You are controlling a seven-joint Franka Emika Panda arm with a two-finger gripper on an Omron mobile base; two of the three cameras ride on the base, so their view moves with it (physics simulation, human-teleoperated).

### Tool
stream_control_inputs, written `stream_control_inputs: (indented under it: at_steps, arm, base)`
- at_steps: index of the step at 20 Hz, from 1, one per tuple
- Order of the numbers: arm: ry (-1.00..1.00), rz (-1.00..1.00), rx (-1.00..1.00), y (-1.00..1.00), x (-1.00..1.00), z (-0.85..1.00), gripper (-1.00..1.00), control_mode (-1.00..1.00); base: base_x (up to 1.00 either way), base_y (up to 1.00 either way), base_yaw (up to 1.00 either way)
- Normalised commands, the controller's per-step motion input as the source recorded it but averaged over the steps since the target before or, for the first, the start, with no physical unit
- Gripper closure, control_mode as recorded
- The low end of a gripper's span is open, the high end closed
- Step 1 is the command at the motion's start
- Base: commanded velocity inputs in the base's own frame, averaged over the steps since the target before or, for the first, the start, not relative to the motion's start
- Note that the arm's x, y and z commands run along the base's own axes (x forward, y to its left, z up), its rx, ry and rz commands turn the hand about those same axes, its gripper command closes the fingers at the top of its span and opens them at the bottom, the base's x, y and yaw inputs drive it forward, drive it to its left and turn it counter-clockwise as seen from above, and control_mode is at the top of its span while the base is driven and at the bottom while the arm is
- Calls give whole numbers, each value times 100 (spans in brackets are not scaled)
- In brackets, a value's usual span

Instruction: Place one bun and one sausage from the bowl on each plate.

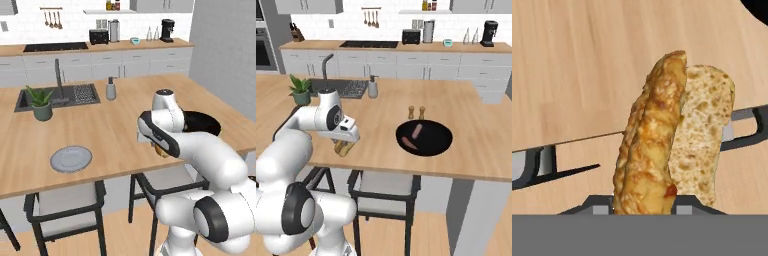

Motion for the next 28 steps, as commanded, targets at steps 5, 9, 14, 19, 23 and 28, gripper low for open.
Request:
stream_control_inputs:
  at_steps: [5, 9, 14, 19, 23, 28]
  arm:
    - [0, 0, 0, 0, 0, 0, 100, 100]
    - [0, 0, 0, 0, 0, 0, 100, 100]
    - [0, 0, 0, 0, 0, 0, 100, 100]
    - [4, 0, 9, -10, 60, -15, 100, -100]
    - [13, 3, 14, -56, 100, -36, 100, -100]
    - [13, 0, 0, -48, 82, -46, 100, -100]
  base:
    - [-3, 100, 4]
    - [8, 100, 1]
    - [60, 94, 0]
    - [40, 13, 0]
    - [0, 0, 0]
    - [0, 0, 0]
